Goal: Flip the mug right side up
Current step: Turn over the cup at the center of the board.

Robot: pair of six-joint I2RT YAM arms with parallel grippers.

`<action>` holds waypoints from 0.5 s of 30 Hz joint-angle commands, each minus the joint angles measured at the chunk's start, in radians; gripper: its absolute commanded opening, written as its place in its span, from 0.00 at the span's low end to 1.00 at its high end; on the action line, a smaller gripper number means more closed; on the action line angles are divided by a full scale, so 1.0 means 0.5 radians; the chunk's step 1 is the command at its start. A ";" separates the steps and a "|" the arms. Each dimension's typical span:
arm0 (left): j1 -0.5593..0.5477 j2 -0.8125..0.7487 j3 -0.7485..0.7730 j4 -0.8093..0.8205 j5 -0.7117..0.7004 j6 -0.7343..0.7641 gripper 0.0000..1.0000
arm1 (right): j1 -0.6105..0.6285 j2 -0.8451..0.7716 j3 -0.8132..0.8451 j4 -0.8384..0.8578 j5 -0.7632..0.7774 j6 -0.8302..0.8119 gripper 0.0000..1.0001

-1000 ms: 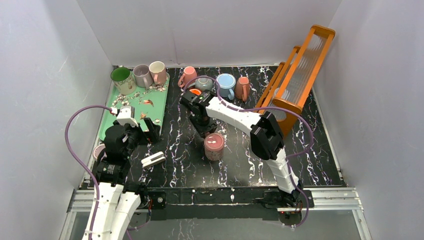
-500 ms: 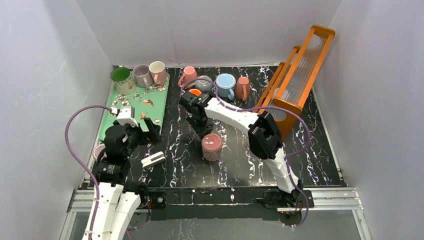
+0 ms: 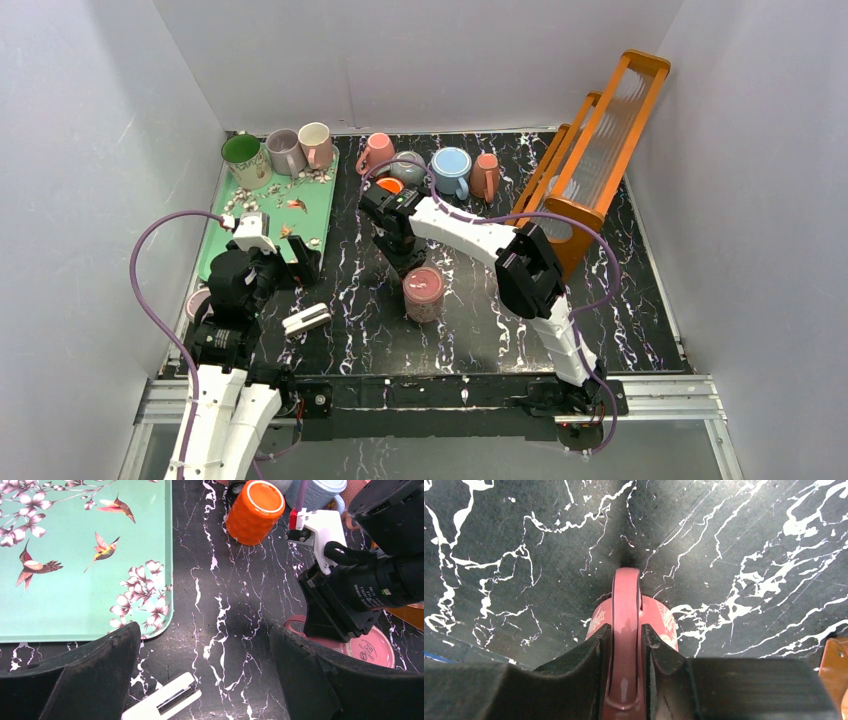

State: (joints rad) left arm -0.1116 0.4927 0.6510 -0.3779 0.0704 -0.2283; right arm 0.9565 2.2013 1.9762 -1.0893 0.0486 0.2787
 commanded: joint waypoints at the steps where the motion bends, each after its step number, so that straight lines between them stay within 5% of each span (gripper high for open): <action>1: -0.008 -0.002 0.063 -0.020 0.005 0.012 0.98 | 0.004 -0.009 -0.041 0.067 0.001 -0.054 0.40; 5: -0.007 -0.001 0.062 -0.022 0.002 0.012 0.98 | 0.004 0.017 -0.039 0.065 -0.014 -0.056 0.42; 15: -0.007 0.003 0.059 -0.021 0.000 0.010 0.99 | 0.004 -0.097 -0.104 0.144 0.010 -0.086 0.11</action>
State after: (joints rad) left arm -0.1116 0.4931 0.6510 -0.3779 0.0704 -0.2283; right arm 0.9569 2.2093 1.9518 -1.0584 0.0486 0.2562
